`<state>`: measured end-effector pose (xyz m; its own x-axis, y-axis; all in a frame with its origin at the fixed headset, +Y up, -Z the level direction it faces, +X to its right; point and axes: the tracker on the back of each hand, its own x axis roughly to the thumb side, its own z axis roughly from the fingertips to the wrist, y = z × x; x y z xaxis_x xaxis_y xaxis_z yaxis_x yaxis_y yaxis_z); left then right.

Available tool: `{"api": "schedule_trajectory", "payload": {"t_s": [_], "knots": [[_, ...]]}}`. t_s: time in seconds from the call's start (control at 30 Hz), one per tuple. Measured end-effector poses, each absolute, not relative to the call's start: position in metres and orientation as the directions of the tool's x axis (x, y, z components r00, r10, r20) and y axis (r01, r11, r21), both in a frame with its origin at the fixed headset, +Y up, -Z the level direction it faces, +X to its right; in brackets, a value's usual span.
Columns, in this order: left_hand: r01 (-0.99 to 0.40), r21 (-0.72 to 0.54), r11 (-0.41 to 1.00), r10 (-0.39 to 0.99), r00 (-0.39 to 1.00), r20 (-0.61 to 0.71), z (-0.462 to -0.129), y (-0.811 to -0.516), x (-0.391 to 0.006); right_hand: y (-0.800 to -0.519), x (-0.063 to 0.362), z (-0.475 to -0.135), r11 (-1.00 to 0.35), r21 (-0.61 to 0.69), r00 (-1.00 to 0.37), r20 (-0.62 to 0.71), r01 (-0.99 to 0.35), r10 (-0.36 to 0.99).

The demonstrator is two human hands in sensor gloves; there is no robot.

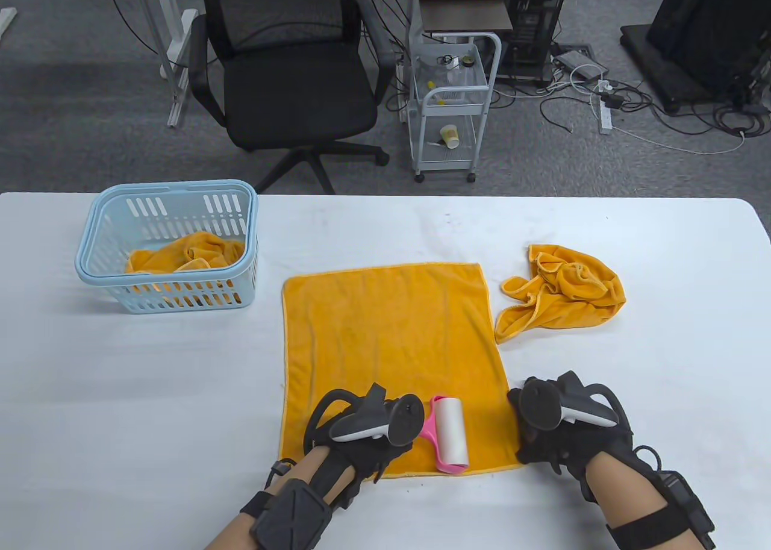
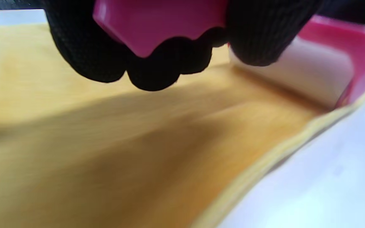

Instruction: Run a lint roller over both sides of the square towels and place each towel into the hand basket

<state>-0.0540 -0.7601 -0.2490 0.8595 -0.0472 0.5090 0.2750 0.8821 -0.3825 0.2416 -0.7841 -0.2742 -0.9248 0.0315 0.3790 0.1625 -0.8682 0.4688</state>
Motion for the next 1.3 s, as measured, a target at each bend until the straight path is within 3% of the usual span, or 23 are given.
{"api": "schedule_trajectory", "payload": {"t_s": [0.07,0.13,0.3,0.4,0.53,0.67,0.87,1.0,1.3], "knots": [[0.397,-0.324,0.859,-0.204,0.845,0.494,-0.246,-0.758,-0.073,-0.784,0.242,-0.274,-0.868,0.469,-0.925,0.379,0.162,0.033],[0.456,-0.346,0.820,-0.277,0.845,0.457,-0.244,-0.756,-0.099,-0.784,0.242,-0.274,-0.868,0.469,-0.925,0.379,0.162,0.033],[0.512,-0.404,0.758,-0.381,0.850,0.363,-0.238,-0.752,-0.157,-0.784,0.242,-0.274,-0.867,0.470,-0.924,0.381,0.163,0.033],[0.476,-0.415,0.775,-0.347,0.870,0.350,-0.239,-0.743,-0.173,-0.785,0.242,-0.274,-0.867,0.470,-0.923,0.382,0.164,0.033],[0.305,-0.404,0.863,-0.161,0.922,0.351,-0.256,-0.734,-0.153,-0.785,0.242,-0.275,-0.868,0.471,-0.924,0.382,0.160,0.037],[0.186,-0.349,0.918,-0.035,0.916,0.399,-0.282,-0.736,-0.098,-0.785,0.242,-0.274,-0.868,0.472,-0.925,0.378,0.154,0.042],[0.196,-0.304,0.932,-0.054,0.906,0.419,-0.309,-0.753,-0.056,-0.785,0.243,-0.275,-0.868,0.474,-0.925,0.377,0.151,0.045],[0.296,-0.327,0.897,-0.168,0.915,0.367,-0.322,-0.760,-0.074,-0.786,0.243,-0.274,-0.868,0.474,-0.925,0.376,0.149,0.047],[0.571,-0.390,0.723,-0.543,0.818,0.189,-0.316,-0.741,-0.178,-0.786,0.243,-0.275,-0.868,0.475,-0.926,0.375,0.146,0.050]]}}
